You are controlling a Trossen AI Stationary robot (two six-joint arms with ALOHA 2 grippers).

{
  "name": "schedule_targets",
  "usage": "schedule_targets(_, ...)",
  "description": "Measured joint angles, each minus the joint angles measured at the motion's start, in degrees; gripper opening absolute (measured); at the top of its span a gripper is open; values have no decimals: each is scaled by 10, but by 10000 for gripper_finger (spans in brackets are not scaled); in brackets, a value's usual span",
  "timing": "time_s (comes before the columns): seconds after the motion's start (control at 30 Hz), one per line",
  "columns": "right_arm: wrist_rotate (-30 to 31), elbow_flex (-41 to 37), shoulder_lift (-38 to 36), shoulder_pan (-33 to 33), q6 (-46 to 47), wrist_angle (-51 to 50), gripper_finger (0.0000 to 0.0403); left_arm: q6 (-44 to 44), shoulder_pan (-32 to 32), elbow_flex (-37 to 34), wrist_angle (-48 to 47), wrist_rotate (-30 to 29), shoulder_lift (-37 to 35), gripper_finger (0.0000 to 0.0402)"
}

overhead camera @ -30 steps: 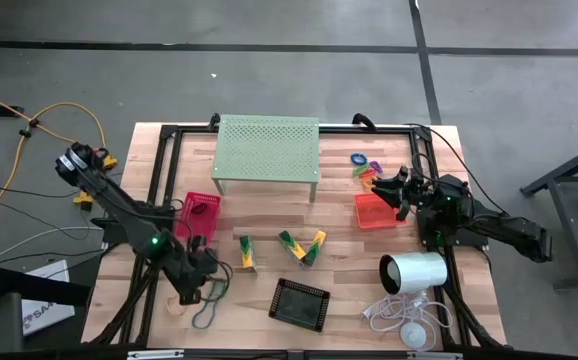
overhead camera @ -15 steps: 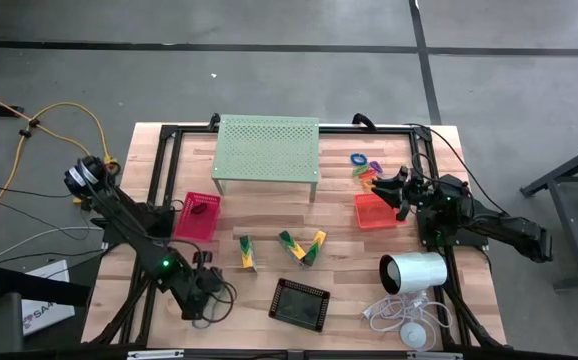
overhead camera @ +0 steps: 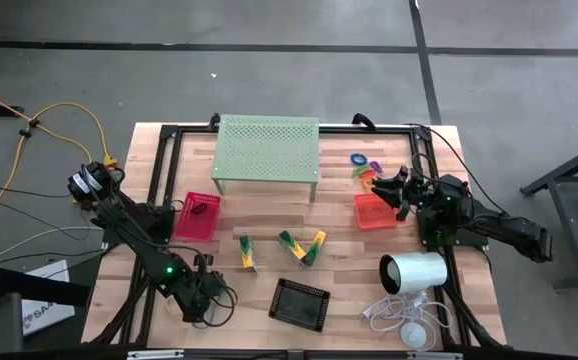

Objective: Pick & Place Office Desk Supplies
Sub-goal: Put the green rubber band into the red bin

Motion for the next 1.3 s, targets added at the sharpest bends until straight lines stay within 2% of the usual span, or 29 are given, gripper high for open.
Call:
schedule_targets(0.47, 0, 0, 0, 0, 0, 0, 130, 0, 0, 0, 12, -1, 15, 84)
schedule_targets(0.87, 0, 0, 0, 0, 0, 0, 130, 0, 0, 0, 11, 0, 15, 5)
schedule_targets(1.3, 0, 0, 0, 0, 0, 0, 130, 1, 0, 0, 10, -6, -4, 1)
